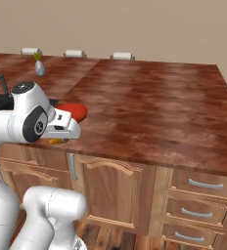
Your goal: Pick the carrots from the cabinet and place them in one bowl. Pick the tangerine from the sink and place it in the other bowl.
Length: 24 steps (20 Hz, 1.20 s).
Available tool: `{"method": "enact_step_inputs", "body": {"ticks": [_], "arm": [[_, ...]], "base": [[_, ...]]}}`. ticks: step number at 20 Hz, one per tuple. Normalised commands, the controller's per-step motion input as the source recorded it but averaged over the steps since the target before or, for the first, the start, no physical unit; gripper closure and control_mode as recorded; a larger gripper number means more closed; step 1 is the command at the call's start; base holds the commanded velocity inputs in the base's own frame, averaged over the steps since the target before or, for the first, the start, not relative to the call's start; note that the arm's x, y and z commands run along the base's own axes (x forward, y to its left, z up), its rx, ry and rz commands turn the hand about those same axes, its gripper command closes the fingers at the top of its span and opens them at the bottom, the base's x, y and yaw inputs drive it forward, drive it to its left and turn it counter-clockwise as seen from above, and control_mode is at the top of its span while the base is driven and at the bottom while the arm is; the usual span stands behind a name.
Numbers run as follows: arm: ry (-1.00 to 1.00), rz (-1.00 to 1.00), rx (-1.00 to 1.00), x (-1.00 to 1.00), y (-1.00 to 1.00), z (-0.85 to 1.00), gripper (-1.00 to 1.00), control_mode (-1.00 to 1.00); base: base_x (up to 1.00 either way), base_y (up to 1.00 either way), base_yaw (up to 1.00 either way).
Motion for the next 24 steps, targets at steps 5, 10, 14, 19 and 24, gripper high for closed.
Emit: {"method": "enact_step_inputs", "body": {"ticks": [5, 10, 14, 19, 24], "arm": [[0.0, 0.0, 0.0, 0.0, 0.0, 0.0, 1.0, 1.0], [0.0, 0.0, 0.0, 0.0, 0.0, 0.0, 1.0, 1.0], [0.0, 0.0, 0.0, 0.0, 0.0, 0.0, 1.0, 1.0], [0.0, 0.0, 0.0, 0.0, 0.0, 0.0, 1.0, 1.0], [0.0, 0.0, 0.0, 0.0, 0.0, 0.0, 1.0, 1.0]], "base": [[0.21, 0.0, 0.0], [0.21, 0.0, 0.0], [0.36, 0.0, 0.0], [0.43, 0.0, 0.0], [0.47, 0.0, 0.02]]}}
